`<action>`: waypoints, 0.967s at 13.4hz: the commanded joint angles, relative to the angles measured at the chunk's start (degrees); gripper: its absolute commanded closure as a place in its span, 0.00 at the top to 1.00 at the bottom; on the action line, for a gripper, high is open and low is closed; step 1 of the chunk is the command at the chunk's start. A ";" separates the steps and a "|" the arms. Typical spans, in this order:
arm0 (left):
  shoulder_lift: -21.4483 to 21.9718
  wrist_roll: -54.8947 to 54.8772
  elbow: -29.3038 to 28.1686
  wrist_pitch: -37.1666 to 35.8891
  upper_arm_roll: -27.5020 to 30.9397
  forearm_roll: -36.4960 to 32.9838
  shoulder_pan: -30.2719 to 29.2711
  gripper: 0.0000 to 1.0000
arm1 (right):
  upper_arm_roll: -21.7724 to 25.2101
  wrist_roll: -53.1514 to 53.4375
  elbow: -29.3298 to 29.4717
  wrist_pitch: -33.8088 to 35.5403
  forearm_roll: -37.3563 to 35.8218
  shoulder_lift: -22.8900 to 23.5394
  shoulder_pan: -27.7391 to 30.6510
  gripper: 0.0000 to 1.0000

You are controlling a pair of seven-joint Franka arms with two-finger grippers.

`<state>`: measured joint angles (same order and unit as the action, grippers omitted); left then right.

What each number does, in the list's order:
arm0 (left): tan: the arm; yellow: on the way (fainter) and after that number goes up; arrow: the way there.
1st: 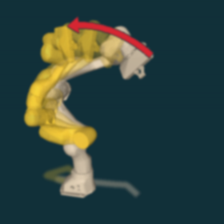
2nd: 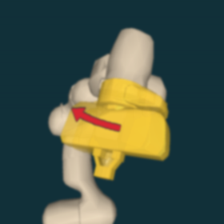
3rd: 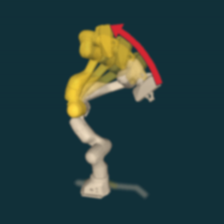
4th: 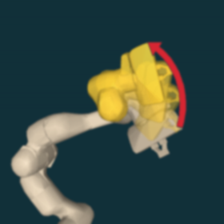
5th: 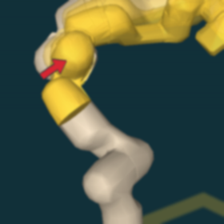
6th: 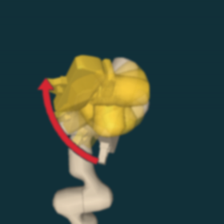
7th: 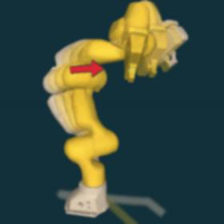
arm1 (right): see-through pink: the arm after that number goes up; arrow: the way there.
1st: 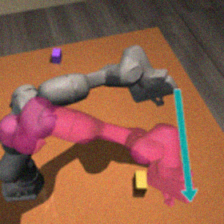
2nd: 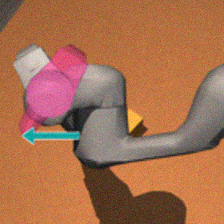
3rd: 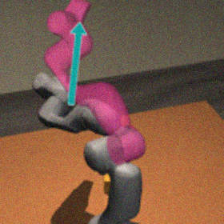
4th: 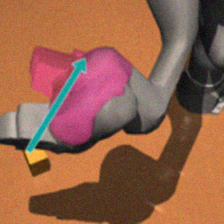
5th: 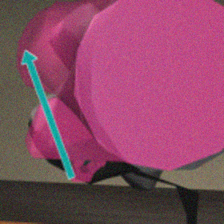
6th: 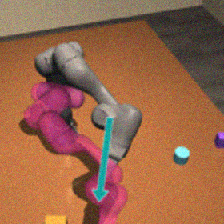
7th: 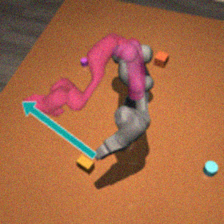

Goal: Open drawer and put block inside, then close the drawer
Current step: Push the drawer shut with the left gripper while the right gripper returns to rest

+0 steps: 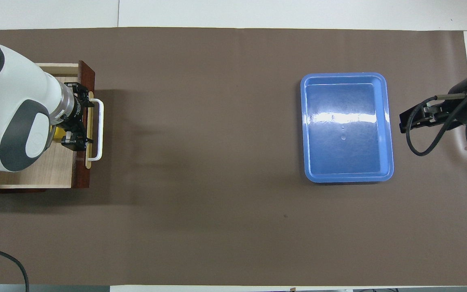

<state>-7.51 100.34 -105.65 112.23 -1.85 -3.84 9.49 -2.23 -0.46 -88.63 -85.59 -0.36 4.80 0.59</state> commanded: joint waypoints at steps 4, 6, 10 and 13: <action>0.65 -2.94 -2.82 4.14 0.00 -4.67 -1.84 1.00 | -0.76 -1.21 -1.72 -0.01 -0.79 -1.55 0.73 1.00; 0.04 -3.75 -0.27 2.38 0.18 -5.03 -2.98 1.00 | -0.76 -1.21 -1.72 -0.01 -0.79 -1.55 0.82 1.00; -1.20 -5.50 4.93 -1.84 0.18 -4.95 -5.71 1.00 | -0.76 -1.21 -1.72 -0.01 -0.79 -1.55 0.82 1.00; -1.02 -7.43 4.84 -2.28 0.18 -5.03 -8.52 1.00 | -0.76 -1.21 -1.72 -0.01 -0.79 -1.55 0.82 1.00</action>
<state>-7.75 94.69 -102.44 111.43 -1.55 -7.59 3.14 -2.34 -0.46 -88.65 -85.59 -0.36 4.78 0.59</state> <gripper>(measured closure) 0.000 0.000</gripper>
